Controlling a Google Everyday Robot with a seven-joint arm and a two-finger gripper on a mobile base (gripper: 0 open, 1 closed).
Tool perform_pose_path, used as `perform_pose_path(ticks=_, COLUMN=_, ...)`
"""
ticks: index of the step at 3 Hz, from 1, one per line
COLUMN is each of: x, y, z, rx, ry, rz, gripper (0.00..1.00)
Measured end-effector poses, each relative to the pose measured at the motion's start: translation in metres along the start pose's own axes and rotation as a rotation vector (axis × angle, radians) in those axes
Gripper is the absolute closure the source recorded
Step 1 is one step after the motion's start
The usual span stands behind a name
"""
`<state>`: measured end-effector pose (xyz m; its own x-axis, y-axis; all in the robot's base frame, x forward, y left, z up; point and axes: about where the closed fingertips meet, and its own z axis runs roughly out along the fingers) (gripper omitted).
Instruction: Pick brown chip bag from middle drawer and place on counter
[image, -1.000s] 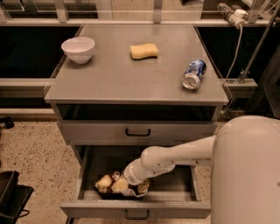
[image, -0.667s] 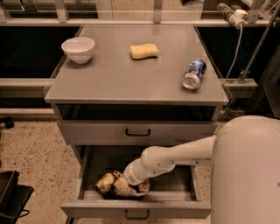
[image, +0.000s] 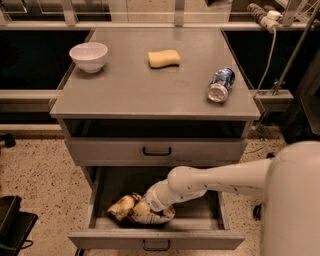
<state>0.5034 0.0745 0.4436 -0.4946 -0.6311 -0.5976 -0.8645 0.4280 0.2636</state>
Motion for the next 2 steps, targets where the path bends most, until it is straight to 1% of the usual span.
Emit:
perform_pose_path(ticks=1, x=0.004, y=0.021, z=-0.062, rx=0.023, ry=-0.046, rz=0.018, gripper=1.0)
perform_pose_path(ticks=2, x=0.009, y=0.057, z=-0.137, rx=0.061, ry=-0.025, rz=0.016, gripper=1.0)
